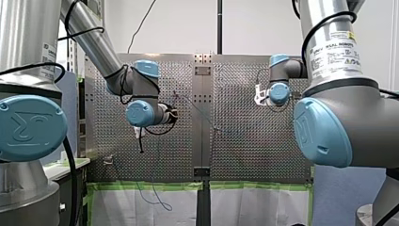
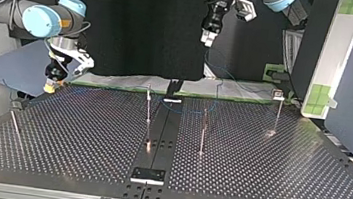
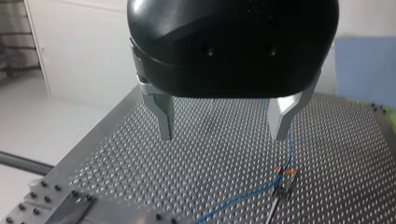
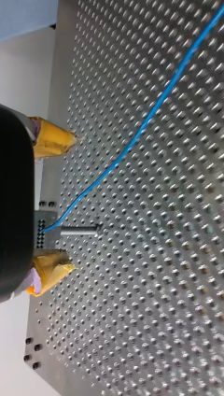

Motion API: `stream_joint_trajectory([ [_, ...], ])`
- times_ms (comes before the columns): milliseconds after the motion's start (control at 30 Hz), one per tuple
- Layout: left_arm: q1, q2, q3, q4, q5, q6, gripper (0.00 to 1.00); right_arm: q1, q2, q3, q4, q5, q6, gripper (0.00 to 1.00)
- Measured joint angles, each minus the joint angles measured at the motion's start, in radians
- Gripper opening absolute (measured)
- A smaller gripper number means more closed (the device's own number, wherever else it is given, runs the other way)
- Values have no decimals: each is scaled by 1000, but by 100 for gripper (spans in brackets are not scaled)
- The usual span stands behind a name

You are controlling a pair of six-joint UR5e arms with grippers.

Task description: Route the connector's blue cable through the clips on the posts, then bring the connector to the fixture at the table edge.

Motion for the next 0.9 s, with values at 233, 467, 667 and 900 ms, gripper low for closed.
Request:
stream_joint_trajectory([
  [233,6,0,3,-20,-65,3,100,61,2,1,14,61,21,99],
  [467,8,0,4,-50,-113,-6,100,117,3,29,1,117,45,99],
  [667,11,0,4,-80,-108,-31,100,166,3,77,-41,165,75,99],
  [900,12,0,4,-92,-84,-48,100,223,4,133,-97,218,122,99],
])
